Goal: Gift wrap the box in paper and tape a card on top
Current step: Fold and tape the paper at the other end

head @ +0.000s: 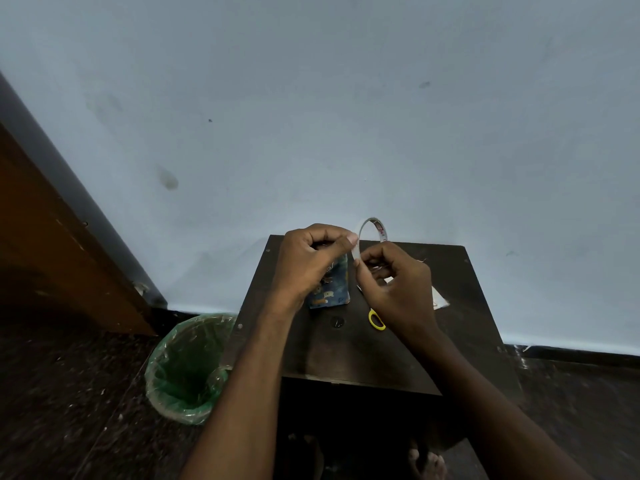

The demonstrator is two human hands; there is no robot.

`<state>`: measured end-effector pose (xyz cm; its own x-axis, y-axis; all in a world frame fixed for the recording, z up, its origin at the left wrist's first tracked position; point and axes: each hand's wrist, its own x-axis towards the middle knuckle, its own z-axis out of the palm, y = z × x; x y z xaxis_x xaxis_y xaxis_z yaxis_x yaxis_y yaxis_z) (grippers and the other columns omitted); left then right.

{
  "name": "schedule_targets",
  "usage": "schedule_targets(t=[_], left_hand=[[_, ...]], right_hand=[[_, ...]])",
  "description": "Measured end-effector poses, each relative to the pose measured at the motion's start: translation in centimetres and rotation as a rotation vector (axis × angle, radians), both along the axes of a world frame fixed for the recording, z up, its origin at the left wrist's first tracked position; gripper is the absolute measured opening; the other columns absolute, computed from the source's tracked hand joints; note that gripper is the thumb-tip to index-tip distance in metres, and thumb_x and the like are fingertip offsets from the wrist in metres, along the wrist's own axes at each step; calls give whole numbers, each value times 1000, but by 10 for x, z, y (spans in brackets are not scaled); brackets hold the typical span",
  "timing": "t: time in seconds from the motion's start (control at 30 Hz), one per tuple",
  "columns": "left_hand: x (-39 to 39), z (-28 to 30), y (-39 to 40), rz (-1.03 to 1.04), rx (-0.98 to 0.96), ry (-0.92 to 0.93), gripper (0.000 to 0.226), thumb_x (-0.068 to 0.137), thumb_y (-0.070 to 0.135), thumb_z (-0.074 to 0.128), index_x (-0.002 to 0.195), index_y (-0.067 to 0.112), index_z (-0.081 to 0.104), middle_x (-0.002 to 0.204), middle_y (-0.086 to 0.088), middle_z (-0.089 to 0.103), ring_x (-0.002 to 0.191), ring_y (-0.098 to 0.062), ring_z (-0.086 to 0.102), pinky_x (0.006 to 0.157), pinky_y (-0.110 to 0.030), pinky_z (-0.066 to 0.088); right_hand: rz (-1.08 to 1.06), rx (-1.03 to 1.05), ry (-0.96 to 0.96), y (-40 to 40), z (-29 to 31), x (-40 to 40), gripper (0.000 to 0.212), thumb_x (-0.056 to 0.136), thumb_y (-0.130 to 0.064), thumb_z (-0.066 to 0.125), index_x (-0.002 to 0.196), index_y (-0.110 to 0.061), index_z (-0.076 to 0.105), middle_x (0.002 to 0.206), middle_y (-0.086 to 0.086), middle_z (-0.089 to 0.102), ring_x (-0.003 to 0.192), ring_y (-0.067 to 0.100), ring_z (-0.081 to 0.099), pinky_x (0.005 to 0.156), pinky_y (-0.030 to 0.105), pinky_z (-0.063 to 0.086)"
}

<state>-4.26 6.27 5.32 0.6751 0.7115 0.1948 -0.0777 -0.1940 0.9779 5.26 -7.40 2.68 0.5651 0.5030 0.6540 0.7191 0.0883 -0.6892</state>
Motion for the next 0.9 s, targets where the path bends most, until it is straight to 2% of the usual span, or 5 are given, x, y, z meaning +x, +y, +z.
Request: schedule_targets(t=[0.3, 0.47, 0.63, 0.73, 0.9], left_hand=[[0, 1, 3, 15, -26, 6, 8, 85, 19, 90, 90, 17, 85, 91, -2, 83, 89, -18, 78, 90, -41, 63], [2, 0, 2, 54, -30, 9, 4, 87, 16, 87, 91, 15, 85, 92, -2, 82, 92, -20, 78, 90, -39, 63], [5, -2, -5, 136, 102, 79, 1, 91, 18, 83, 91, 19, 84, 87, 11, 79, 75, 3, 68, 72, -13, 51], [7, -4, -7, 149, 175, 95, 3, 93, 19, 81, 93, 22, 83, 91, 16, 80, 80, 4, 69, 77, -18, 55], [9, -6, -7, 155, 184, 84, 8, 95, 19, 77, 92, 25, 80, 100, 18, 81, 91, -7, 75, 87, -31, 61]], right_hand=[[-71, 27, -65, 3, -2, -1, 7, 89, -20, 67, 85, -14, 67, 77, -8, 68, 66, 8, 68, 62, 29, 55], [-100, -10, -59, 5, -3, -1, 8, 86, -10, 74, 84, -14, 67, 74, -9, 68, 65, 8, 66, 60, 35, 55], [-119, -64, 46, 6, -3, -5, 12, 81, -14, 74, 76, -19, 65, 64, -12, 62, 56, 10, 60, 54, 33, 52], [-127, -95, 84, 6, 0, -2, 12, 79, -18, 73, 72, -21, 64, 61, -10, 62, 55, 12, 60, 54, 38, 51], [-130, -147, 189, 9, 3, -1, 15, 79, -21, 70, 66, -19, 64, 56, -6, 64, 53, 15, 62, 57, 39, 53]])
